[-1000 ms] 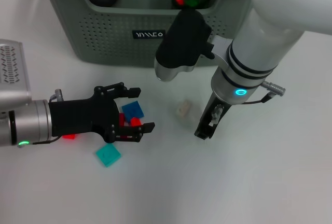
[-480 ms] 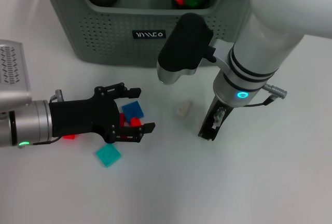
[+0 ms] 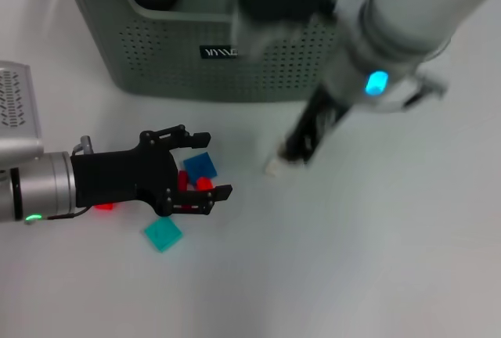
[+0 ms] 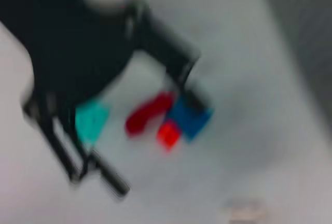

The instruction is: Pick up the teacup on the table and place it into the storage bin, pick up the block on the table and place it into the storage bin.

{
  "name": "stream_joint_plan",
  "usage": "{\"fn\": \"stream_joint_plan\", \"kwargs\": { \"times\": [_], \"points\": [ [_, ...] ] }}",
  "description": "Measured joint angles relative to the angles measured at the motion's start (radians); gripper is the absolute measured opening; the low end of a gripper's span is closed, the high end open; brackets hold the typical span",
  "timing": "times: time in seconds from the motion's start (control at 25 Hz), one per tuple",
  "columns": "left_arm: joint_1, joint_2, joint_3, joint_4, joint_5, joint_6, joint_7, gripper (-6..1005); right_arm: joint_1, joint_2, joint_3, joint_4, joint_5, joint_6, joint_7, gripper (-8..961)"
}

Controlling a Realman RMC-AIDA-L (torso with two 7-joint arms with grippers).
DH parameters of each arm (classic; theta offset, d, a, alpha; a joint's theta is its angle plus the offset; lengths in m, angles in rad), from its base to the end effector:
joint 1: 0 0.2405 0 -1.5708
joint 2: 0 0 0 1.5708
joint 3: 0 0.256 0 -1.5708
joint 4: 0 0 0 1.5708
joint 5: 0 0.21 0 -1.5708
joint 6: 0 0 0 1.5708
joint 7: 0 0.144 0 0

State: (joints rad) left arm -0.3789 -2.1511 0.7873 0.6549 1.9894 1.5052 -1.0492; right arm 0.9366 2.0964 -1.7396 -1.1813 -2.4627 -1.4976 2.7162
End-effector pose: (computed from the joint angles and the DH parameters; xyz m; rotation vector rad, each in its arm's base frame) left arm -0.2886 0.2812 -0.0410 -2.7600 -0.3608 -0.5987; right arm 0.0765 0.3473 -0.0822 -2.8210 0.5505 -0.6882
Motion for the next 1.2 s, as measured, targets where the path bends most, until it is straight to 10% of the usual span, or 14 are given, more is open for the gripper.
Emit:
{"fn": "stream_joint_plan", "kwargs": {
  "times": [0.44,0.96,1.2],
  "points": [
    [0.008,0.000,-0.001,0.001,0.002,0.001,0.003,887,0.223,-0.028,0.706,-0.238,-0.039,-0.281,-0.089,231],
    [0.006,-0.001,0.000,0.003,-0.003,0.003,-0.002,887,0.284,-0.018,0.572,0.337,-0.310,0.331,-0.147,308],
    [0.003,-0.001,0.000,0.000,-0.003,-0.002,-0.002,888,0.279,-0.013,0.547,0.384,-0.312,0.397,-0.157,343]
  ]
}}
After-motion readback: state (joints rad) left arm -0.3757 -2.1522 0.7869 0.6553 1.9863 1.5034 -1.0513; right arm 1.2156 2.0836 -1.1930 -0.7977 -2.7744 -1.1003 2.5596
